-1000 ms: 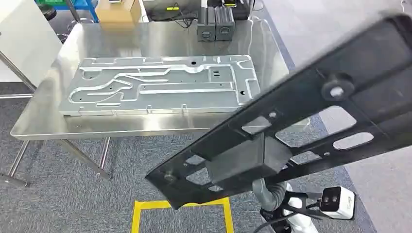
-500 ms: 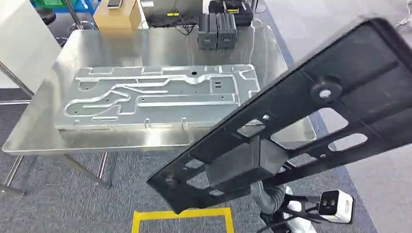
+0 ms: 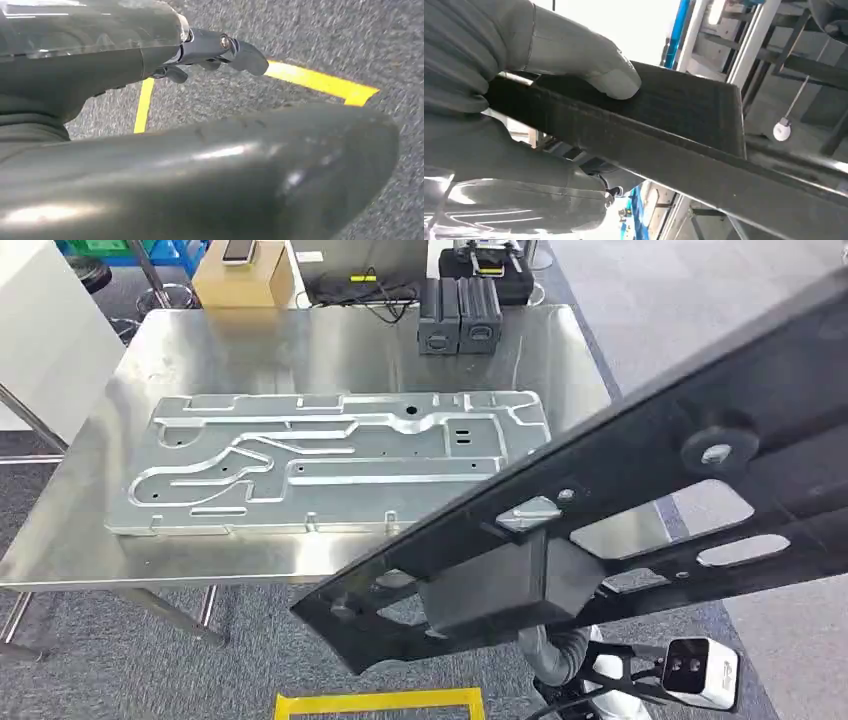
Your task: Take the parts from the cabinet and place them on the table.
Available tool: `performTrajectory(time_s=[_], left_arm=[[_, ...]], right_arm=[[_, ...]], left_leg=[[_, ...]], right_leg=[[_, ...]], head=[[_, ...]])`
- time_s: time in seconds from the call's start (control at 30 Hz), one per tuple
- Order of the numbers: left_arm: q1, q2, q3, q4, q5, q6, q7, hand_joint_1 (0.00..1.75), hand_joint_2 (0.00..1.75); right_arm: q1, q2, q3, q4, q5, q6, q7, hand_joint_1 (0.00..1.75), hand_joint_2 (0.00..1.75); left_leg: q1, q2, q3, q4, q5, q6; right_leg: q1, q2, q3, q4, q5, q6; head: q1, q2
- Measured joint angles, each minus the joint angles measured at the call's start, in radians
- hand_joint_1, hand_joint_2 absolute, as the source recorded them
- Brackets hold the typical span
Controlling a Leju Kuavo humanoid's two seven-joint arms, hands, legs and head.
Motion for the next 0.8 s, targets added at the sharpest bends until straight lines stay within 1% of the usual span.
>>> performTrajectory(time_s=[0.03,0.07,0.1,0.13,0.17,0.2,0.23,0.27,0.3,0.33,0.37,0.4,0.43,0.47,0.5,0.53,0.57,0.6,0.63,0.67,0.7,0.73,0.77,0.8], left_arm=[[-0.001,0.000,0.000,0.000,0.000,0.000,-0.002,0.00,0.00],[-0.002,0.001,0.000,0.000,0.000,-0.001,-0.003,0.00,0.00],[-0.002,0.002,0.000,0.000,0.000,-0.003,-0.005,0.00,0.00],[-0.002,0.003,0.000,0.000,0.000,-0.004,-0.007,0.00,0.00],[0.000,0.004,0.000,0.000,0.000,-0.005,-0.007,0.00,0.00],[0.001,0.005,0.000,0.000,0.001,-0.005,-0.007,0.00,0.00],[0.001,0.005,0.000,0.000,0.003,-0.005,-0.007,0.00,0.00],[0.002,0.005,0.000,0.000,0.002,-0.002,-0.007,0.00,0.00],[0.002,0.005,0.000,0.000,-0.004,-0.001,-0.008,0.00,0.00],[0.002,0.004,0.000,0.000,-0.007,-0.001,-0.009,0.00,0.00],[-0.002,0.002,0.000,0.000,-0.011,-0.003,-0.013,0.00,0.00],[-0.004,0.003,0.000,0.000,-0.011,-0.003,-0.017,0.00,0.00],[-0.006,0.003,0.000,0.000,-0.011,-0.003,-0.020,0.00,0.00],[-0.009,0.003,0.000,0.000,-0.011,-0.003,-0.024,0.00,0.00],[-0.011,0.004,0.000,0.000,-0.011,-0.004,-0.026,0.00,0.00],[-0.011,0.003,0.000,0.000,-0.013,-0.008,-0.031,0.00,0.00],[-0.011,0.002,-0.001,0.000,-0.017,-0.013,-0.034,0.00,0.00],[-0.011,0.002,-0.002,0.000,-0.022,-0.017,-0.037,0.00,0.00],[-0.011,0.004,-0.002,0.000,-0.022,-0.019,-0.038,0.00,0.00],[-0.010,0.005,-0.002,0.000,-0.023,-0.023,-0.039,0.00,0.00],[-0.005,0.006,-0.003,0.000,-0.026,-0.027,-0.039,0.00,0.00],[-0.005,0.006,-0.004,0.000,-0.029,-0.030,-0.040,0.00,0.00],[-0.009,0.009,-0.005,0.000,-0.032,-0.031,-0.042,0.00,0.00],[-0.011,0.011,-0.005,0.000,-0.032,-0.034,-0.043,0.00,0.00]], right_arm=[[-0.001,0.000,-0.002,-0.005,-0.002,0.001,-0.001,1.71,1.75],[-0.001,0.000,-0.003,-0.008,-0.002,0.001,-0.002,1.71,1.75],[0.003,0.000,-0.006,-0.010,-0.002,0.002,-0.003,1.71,1.75],[0.009,0.000,-0.010,-0.014,0.002,0.002,-0.005,1.71,1.75],[0.015,0.000,-0.015,-0.018,0.005,0.002,-0.005,1.71,1.75],[0.019,0.000,-0.019,-0.023,0.011,0.002,-0.006,1.71,1.75],[0.024,0.000,-0.024,-0.030,0.020,0.000,-0.007,1.71,1.75],[0.027,0.000,-0.030,-0.038,0.029,-0.006,-0.007,1.71,1.75],[0.022,0.000,-0.036,-0.040,0.040,-0.022,-0.007,1.71,1.75],[0.009,0.000,-0.045,-0.036,0.046,-0.034,-0.007,1.71,1.75],[-0.023,0.000,-0.064,-0.014,0.058,-0.051,-0.006,1.71,1.75],[-0.064,0.001,-0.089,0.015,0.105,-0.097,-0.005,1.71,1.75],[-0.104,0.002,-0.119,0.047,0.160,-0.145,-0.005,1.71,1.75],[-0.141,0.002,-0.142,0.075,0.196,-0.171,-0.005,1.71,1.75],[-0.169,0.002,-0.170,0.106,0.245,-0.219,-0.003,1.71,1.75],[-0.204,0.003,-0.190,0.135,0.329,-0.302,0.004,1.71,1.75],[-0.249,0.004,-0.205,0.175,0.427,-0.397,0.015,1.71,1.75],[-0.291,0.004,-0.215,0.219,0.522,-0.481,0.038,1.71,1.75],[-0.312,0.003,-0.221,0.247,0.572,-0.525,0.052,1.71,1.75],[-0.335,0.003,-0.227,0.285,0.625,-0.582,0.067,1.71,1.75],[-0.379,0.003,-0.226,0.342,0.680,-0.623,0.087,1.71,1.75],[-0.436,0.003,-0.221,0.399,0.748,-0.660,0.112,1.71,1.75],[-0.495,0.003,-0.215,0.467,0.842,-0.709,0.162,1.71,1.75],[-0.546,0.003,-0.208,0.512,0.909,-0.739,0.194,1.71,1.75]], left_leg=[[0.000,0.000,0.011,-0.005,-0.004,0.007],[0.000,0.000,0.018,-0.007,-0.010,0.012],[-0.002,0.000,0.024,-0.007,-0.017,0.015],[-0.004,0.000,0.030,-0.007,-0.025,0.016],[-0.005,-0.001,0.039,-0.006,-0.032,0.017],[-0.006,-0.002,0.050,-0.006,-0.040,0.017],[-0.008,-0.003,0.063,-0.006,-0.049,0.016],[-0.009,-0.004,0.078,-0.006,-0.057,0.014],[-0.011,-0.004,0.093,-0.007,-0.069,0.011],[-0.010,-0.003,0.089,-0.008,-0.076,0.008],[-0.013,-0.002,0.094,-0.007,-0.081,0.001],[-0.010,0.003,0.087,-0.011,-0.083,-0.004],[-0.011,0.008,0.096,-0.002,-0.081,-0.008],[-0.012,0.008,0.102,-0.007,-0.077,-0.016],[-0.012,0.007,0.098,0.001,-0.083,-0.016],[-0.011,0.006,0.090,0.031,-0.092,-0.019],[-0.010,0.006,0.056,0.092,-0.116,-0.022],[-0.005,0.006,0.007,0.172,-0.145,-0.029],[-0.002,0.006,-0.040,0.238,-0.171,-0.034],[-0.001,0.006,-0.080,0.286,-0.184,-0.039],[0.001,0.007,-0.097,0.290,-0.171,-0.045],[0.004,0.007,-0.094,0.252,-0.133,-0.048],[0.006,0.007,-0.072,0.173,-0.072,-0.051],[0.010,0.009,-0.039,0.078,-0.009,-0.054]], right_leg=[[0.000,-0.002,-0.025,0.048,-0.003,0.002],[-0.001,-0.003,-0.071,0.119,-0.026,0.006],[-0.002,-0.003,-0.123,0.194,-0.060,0.011],[-0.003,-0.003,-0.169,0.254,-0.089,0.014],[-0.003,-0.003,-0.202,0.282,-0.097,0.014],[-0.003,-0.003,-0.212,0.269,-0.078,0.013],[-0.002,-0.003,-0.205,0.223,-0.036,0.010],[-0.001,-0.003,-0.181,0.145,0.023,0.002],[0.004,-0.003,-0.154,0.056,0.092,-0.008],[0.008,-0.004,-0.148,0.000,0.135,-0.019],[0.016,-0.005,-0.146,-0.015,0.113,-0.022],[0.016,-0.006,-0.147,-0.008,0.126,-0.023],[0.017,0.000,-0.148,-0.019,0.125,-0.026],[0.019,0.000,-0.141,-0.022,0.123,-0.031],[0.009,-0.001,-0.125,-0.033,0.123,-0.035],[0.007,-0.004,-0.114,-0.040,0.122,-0.038],[0.005,-0.005,-0.111,-0.040,0.119,-0.041],[0.005,-0.004,-0.110,-0.040,0.118,-0.044],[0.006,-0.005,-0.109,-0.040,0.115,-0.045],[0.005,-0.007,-0.109,-0.038,0.112,-0.044],[0.004,-0.006,-0.109,-0.036,0.110,-0.044],[0.001,-0.002,-0.109,-0.032,0.108,-0.042],[-0.001,-0.001,-0.108,-0.027,0.104,-0.037],[-0.002,-0.001,-0.106,-0.020,0.100,-0.033]], head=[[0.000,0.000],[0.000,0.000],[0.000,0.000],[0.000,0.000],[0.000,0.000],[0.000,0.000],[0.000,0.000],[0.000,0.000],[0.000,0.000],[0.000,0.000],[0.001,0.000],[0.000,0.000],[0.000,0.000],[0.000,0.000],[0.000,0.000],[0.000,0.000],[0.000,0.000],[0.000,0.000],[0.000,0.000],[0.000,0.000],[0.000,0.000],[0.000,0.000],[0.000,0.000],[0.000,0.000]])
